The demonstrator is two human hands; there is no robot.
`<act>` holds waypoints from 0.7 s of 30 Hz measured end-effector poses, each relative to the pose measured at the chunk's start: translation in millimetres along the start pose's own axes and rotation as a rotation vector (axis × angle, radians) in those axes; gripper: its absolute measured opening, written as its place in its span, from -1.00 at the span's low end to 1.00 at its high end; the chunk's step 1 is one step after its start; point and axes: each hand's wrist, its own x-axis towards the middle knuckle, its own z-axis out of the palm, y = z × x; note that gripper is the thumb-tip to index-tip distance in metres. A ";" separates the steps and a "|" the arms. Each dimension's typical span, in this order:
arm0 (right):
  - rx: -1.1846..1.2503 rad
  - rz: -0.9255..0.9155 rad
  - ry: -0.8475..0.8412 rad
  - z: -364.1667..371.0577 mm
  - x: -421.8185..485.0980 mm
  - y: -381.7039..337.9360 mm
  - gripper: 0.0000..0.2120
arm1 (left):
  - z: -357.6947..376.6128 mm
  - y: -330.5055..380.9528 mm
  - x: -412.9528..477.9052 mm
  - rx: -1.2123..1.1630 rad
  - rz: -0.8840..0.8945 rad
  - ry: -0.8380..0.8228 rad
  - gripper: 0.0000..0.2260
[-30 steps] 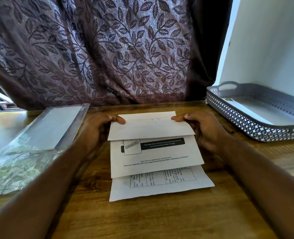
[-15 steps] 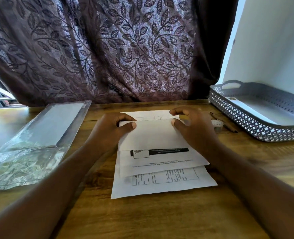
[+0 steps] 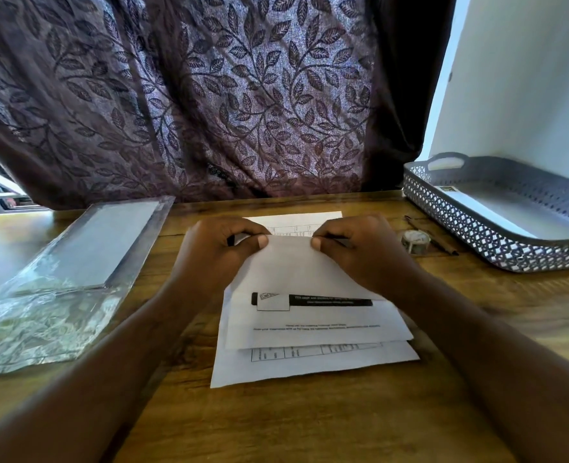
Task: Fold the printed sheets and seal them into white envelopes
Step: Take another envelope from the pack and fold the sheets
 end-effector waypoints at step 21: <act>0.496 0.435 -0.034 -10.2 -0.7 15.4 -0.91 | -9.6 -22.6 5.2 0.287 -0.105 0.064 -0.87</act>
